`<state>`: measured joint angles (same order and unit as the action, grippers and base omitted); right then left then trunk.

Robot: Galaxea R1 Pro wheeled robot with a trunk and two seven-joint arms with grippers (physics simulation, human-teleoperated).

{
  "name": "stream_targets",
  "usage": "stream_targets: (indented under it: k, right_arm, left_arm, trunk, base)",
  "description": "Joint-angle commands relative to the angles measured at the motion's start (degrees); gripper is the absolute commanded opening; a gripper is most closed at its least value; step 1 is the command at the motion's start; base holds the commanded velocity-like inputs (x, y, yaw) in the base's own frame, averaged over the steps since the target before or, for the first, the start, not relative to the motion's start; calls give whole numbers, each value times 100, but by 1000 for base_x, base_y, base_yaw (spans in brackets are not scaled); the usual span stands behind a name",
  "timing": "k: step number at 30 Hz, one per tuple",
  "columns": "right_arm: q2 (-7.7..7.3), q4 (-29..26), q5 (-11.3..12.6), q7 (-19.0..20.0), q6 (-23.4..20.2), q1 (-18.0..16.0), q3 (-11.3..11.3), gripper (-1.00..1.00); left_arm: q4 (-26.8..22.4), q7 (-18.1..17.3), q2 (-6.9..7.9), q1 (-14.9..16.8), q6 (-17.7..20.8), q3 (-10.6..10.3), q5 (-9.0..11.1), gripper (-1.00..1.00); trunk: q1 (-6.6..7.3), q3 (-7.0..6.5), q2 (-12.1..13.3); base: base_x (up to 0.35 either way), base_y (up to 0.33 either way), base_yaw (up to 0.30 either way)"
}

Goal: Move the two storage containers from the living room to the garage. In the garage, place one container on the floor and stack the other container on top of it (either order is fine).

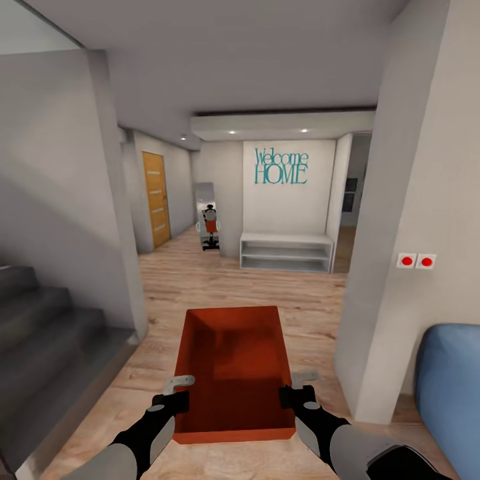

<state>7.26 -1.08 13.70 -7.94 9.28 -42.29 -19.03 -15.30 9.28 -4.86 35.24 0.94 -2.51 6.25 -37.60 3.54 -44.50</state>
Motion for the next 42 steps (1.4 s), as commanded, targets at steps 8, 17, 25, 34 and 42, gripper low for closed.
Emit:
stream_targets:
  k: [8, 17, 25, 34, 42]
  right_arm:
    - [4, -15, -25, -15, 460, -7, 110, -100]
    - [4, -15, -25, -15, 460, -7, 110, -100]
    - [4, -15, -25, -15, 460, -7, 110, -100]
    - [4, -15, -25, -15, 462, -7, 110, -100]
    - [4, -15, -22, -15, 469, -7, 110, -100]
  left_arm:
    - [10, 100, 64, 0, 10, 49, 47, -100]
    - [10, 100, 64, 0, 11, 49, 45, -100]
    - [10, 100, 64, 0, 9, 49, 48, -100]
    - [10, 100, 64, 0, 10, 49, 49, -100]
    - [10, 100, 64, 0, 10, 49, 47, -100]
  trunk:
    - [-5, 10, -8]
    - [-5, 10, -8]
    - [-5, 10, -8]
    - [-5, 10, -8]
    - [-5, 10, -8]
  base:
    - [322, 0, 0]
    - [322, 0, 0]
    - [322, 0, 0]
    - [322, 0, 0]
    - [322, 0, 0]
